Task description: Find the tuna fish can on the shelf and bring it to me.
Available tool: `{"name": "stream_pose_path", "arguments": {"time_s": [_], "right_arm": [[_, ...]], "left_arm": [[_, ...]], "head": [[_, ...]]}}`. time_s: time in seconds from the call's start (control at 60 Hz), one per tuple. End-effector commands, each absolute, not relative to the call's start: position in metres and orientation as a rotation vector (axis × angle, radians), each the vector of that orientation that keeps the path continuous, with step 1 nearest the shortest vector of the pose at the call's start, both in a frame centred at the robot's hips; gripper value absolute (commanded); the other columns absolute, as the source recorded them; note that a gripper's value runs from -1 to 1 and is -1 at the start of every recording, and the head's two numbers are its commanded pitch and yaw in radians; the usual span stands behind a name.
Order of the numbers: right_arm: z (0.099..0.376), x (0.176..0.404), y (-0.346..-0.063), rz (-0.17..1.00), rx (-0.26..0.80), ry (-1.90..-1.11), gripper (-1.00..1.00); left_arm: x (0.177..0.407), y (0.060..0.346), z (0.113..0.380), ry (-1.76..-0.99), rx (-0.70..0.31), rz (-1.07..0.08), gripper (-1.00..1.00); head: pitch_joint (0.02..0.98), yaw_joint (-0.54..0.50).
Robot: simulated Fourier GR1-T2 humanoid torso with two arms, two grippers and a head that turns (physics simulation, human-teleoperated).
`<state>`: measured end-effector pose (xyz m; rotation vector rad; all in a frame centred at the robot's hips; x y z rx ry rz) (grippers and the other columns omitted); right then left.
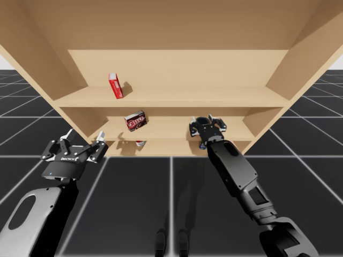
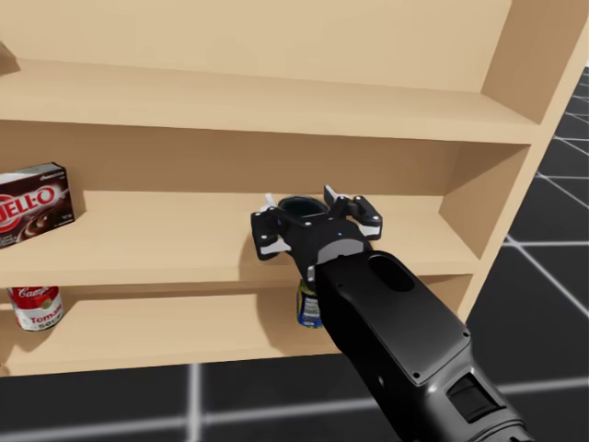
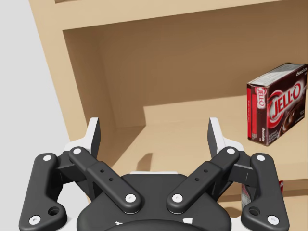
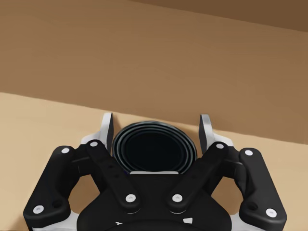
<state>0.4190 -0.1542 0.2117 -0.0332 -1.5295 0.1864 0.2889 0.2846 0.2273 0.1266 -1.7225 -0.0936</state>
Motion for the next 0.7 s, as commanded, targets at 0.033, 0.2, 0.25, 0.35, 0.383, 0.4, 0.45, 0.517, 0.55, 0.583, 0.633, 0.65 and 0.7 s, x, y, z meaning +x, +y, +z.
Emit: {"name": "stream_pose_path", "arguments": {"time_s": [0.033, 0.2, 0.25, 0.35, 0.383, 0.4, 0.45, 0.517, 0.55, 0.583, 0.633, 0.65, 0.7], "right_arm": [[0.178, 0.414, -0.156, 0.159, -0.034, -1.423, 1.0], [0.175, 0.408, -0.167, 0.142, -0.025, -1.409, 1.0], [0.177, 0.405, -0.17, 0.138, -0.024, -1.416, 1.0], [0.184, 0.398, -0.175, 0.137, -0.032, -1.44, 1.0], [0.188, 0.394, -0.177, 0.137, -0.033, -1.452, 1.0], [0.19, 0.393, -0.177, 0.136, -0.031, -1.455, 1.0], [0.197, 0.386, -0.18, 0.138, -0.042, -1.481, 1.0], [0.206, 0.378, -0.185, 0.14, -0.055, -1.514, 1.0], [0.208, 0.376, -0.186, 0.138, -0.058, -1.524, 1.0], [0.212, 0.371, -0.188, 0.138, -0.061, -1.536, 1.0], [0.219, 0.364, -0.191, 0.137, -0.066, -1.559, 1.0], [0.22, 0.363, -0.191, 0.136, -0.068, -1.564, 1.0], [0.226, 0.355, -0.194, 0.139, -0.082, -1.59, 1.0]], "left_arm": [[0.29, 0.284, 0.227, -1.721, 0.126, -0.095, -1.0], [0.29, 0.284, 0.226, -1.719, 0.127, -0.096, -1.0], [0.29, 0.284, 0.226, -1.718, 0.126, -0.097, -1.0], [0.291, 0.284, 0.226, -1.718, 0.126, -0.096, -1.0], [0.291, 0.284, 0.226, -1.718, 0.126, -0.096, -1.0], [0.291, 0.284, 0.226, -1.718, 0.126, -0.096, -1.0], [0.291, 0.284, 0.226, -1.718, 0.126, -0.096, -1.0], [0.291, 0.285, 0.225, -1.719, 0.126, -0.096, -1.0], [0.291, 0.285, 0.226, -1.719, 0.126, -0.096, -1.0], [0.291, 0.284, 0.225, -1.719, 0.126, -0.096, -1.0], [0.291, 0.284, 0.225, -1.719, 0.127, -0.096, -1.0], [0.291, 0.284, 0.225, -1.719, 0.127, -0.096, -1.0], [0.291, 0.284, 0.225, -1.719, 0.127, -0.097, -1.0]], "head": [[0.573, -0.22], [0.574, -0.22], [0.574, -0.22], [0.57, -0.22], [0.57, -0.22], [0.571, -0.22], [0.57, -0.22], [0.57, -0.22], [0.569, -0.22], [0.57, -0.22], [0.57, -0.22], [0.57, -0.22], [0.569, -0.22]]}}
